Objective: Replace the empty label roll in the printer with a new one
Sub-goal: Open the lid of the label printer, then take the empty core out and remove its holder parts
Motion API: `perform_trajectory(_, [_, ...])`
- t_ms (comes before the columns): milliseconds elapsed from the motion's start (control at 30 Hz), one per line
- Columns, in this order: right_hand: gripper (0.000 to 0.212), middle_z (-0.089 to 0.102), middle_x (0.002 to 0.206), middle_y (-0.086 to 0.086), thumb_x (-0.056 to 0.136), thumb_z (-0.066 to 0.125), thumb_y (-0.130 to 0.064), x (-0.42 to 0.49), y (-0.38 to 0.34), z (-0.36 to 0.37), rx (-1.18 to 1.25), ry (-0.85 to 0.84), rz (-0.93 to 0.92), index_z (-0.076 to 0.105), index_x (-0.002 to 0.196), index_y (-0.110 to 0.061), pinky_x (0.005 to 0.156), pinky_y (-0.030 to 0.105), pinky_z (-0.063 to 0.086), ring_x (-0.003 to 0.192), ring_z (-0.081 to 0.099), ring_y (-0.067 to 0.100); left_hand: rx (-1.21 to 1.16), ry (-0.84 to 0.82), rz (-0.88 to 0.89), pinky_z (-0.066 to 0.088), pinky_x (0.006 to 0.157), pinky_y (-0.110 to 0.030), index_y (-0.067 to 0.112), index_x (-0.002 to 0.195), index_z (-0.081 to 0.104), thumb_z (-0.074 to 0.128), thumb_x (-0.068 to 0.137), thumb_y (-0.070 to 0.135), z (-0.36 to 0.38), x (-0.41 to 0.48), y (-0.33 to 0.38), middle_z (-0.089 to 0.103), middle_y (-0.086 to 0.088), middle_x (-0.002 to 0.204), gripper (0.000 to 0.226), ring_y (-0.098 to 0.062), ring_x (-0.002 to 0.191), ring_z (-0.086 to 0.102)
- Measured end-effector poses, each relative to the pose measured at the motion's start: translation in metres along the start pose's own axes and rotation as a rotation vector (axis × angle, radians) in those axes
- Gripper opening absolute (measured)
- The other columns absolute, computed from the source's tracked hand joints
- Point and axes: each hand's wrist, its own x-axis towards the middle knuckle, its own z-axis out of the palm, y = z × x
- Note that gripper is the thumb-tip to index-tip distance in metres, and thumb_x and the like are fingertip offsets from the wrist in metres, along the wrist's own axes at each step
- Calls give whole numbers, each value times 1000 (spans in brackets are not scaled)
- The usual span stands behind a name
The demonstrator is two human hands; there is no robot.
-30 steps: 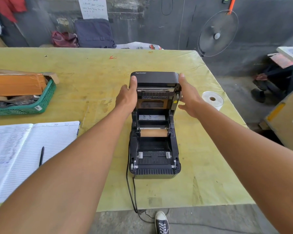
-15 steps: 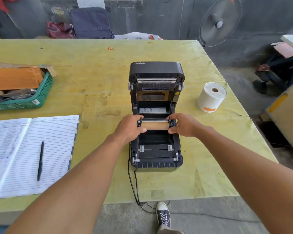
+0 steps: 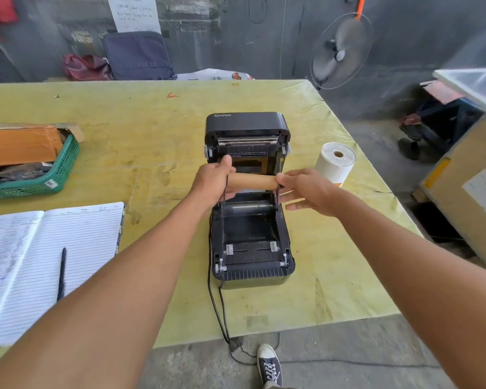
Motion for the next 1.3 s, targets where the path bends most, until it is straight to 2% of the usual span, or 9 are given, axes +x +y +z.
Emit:
perform_trajectory(100, [33,73,105,14,105,48,-31,-21,-3,-3,128,49,-25,62,122,-7,78,38,57,91,72,26,-220,-54,-49,59,56,-27,12,95,58,53,96,45,19,-20,15,66,-14,95,34,-23,71,70])
perform_trajectory(233, [31,74,99,11,103,53,-33,-48,12,-17,180,135,-37,66,114,-8,77,38,59,86,73,24,-170,-180,-38,50,47,-18,12,112,51,77,83,30,39,-47,10,71,-16,99,43,-14,66,71])
perform_trajectory(333, [26,74,94,10,100,57,-33,-65,33,-29,197,136,13,66,105,-9,75,37,59,82,73,23,-226,-214,-82,48,45,-15,8,115,48,76,84,20,57,-64,1,69,-19,101,43,-13,62,67])
perform_trajectory(500, [28,72,95,10,98,59,-30,-74,67,-47,223,131,55,67,109,-5,73,37,60,79,74,23,-270,-247,-170,55,55,-19,9,110,51,74,86,18,91,-74,-22,67,-16,101,35,-13,66,66])
perform_trajectory(800, [29,70,92,10,97,60,-29,-69,139,-112,229,171,173,72,105,-3,67,34,58,78,69,22,-242,-229,-272,53,48,-20,11,104,51,77,83,15,168,-58,-49,68,-13,89,33,-12,57,65])
perform_trajectory(867, [34,65,87,11,96,62,-28,-65,159,-128,162,262,218,69,106,4,63,33,56,74,64,23,-234,-211,-305,54,48,-20,11,102,50,76,83,14,189,-57,-54,67,-10,84,33,-13,55,63])
perform_trajectory(1000, [33,58,60,7,92,63,-30,-57,194,-149,-398,409,249,59,71,-5,51,28,44,54,56,24,-233,-143,-335,53,49,-21,13,98,48,76,83,13,227,-53,-68,67,-9,78,32,-13,53,61])
perform_trajectory(1133, [27,58,87,12,93,58,-33,-49,222,-156,-722,393,232,52,82,-9,60,34,40,71,55,33,-209,-89,-385,50,50,-24,14,97,48,77,82,14,251,-56,-87,67,-7,72,33,-14,51,61])
perform_trajectory(1300, [27,46,93,6,93,58,-38,-41,239,-159,-806,367,215,45,92,-14,64,35,40,78,49,29,-175,-56,-444,49,57,-28,15,96,51,78,81,16,252,-48,-100,68,-6,68,31,-16,56,61])
